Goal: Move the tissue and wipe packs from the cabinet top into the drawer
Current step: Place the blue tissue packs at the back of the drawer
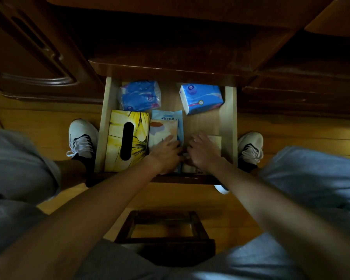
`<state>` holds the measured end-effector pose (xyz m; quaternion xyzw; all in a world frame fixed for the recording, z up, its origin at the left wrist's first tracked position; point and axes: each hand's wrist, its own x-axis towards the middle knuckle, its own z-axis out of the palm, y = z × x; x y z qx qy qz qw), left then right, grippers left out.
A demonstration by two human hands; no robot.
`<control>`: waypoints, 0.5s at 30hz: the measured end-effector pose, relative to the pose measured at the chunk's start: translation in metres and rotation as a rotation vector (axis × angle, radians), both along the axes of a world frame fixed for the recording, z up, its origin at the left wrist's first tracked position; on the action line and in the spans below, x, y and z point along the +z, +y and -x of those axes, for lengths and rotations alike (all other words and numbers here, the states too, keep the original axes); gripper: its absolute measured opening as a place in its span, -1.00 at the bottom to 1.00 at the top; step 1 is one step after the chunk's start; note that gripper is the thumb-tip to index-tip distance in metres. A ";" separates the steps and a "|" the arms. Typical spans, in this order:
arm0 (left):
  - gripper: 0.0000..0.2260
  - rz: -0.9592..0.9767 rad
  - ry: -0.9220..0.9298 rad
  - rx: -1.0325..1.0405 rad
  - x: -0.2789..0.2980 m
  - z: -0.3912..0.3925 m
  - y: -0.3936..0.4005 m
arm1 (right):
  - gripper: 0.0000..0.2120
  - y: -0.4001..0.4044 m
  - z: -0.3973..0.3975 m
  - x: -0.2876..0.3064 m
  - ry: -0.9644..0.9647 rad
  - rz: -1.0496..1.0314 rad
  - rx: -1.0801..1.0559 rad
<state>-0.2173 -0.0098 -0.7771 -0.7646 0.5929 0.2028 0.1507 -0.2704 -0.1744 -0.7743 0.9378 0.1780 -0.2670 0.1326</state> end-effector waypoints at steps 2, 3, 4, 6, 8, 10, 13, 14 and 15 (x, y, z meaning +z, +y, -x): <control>-0.57 -0.059 -0.034 -0.098 0.001 -0.008 0.000 | -0.55 -0.002 0.000 -0.002 -0.005 -0.032 -0.005; -0.58 -0.079 -0.055 -0.141 0.001 -0.010 0.000 | -0.55 -0.004 0.000 -0.002 -0.005 -0.056 -0.010; -0.59 -0.082 -0.070 -0.162 0.001 -0.012 0.002 | -0.52 -0.006 0.000 -0.003 0.000 -0.077 -0.015; -0.61 -0.069 -0.071 -0.153 0.001 -0.015 0.008 | -0.44 -0.009 -0.001 -0.004 0.021 -0.099 -0.019; -0.60 -0.078 -0.039 -0.100 0.001 -0.016 0.016 | -0.42 -0.010 -0.004 -0.003 0.063 -0.118 -0.009; -0.58 -0.102 -0.021 -0.071 0.001 -0.015 0.019 | -0.53 -0.010 -0.011 -0.001 0.140 -0.129 -0.004; -0.56 -0.111 -0.006 -0.039 -0.002 -0.012 0.018 | -0.70 -0.003 -0.015 -0.002 0.146 -0.167 -0.023; -0.56 -0.087 -0.007 -0.037 -0.003 -0.012 0.019 | -0.71 0.000 -0.013 -0.003 0.113 -0.183 -0.046; -0.56 -0.049 -0.007 -0.037 -0.004 -0.012 0.021 | -0.71 0.004 -0.010 -0.006 0.076 -0.188 -0.064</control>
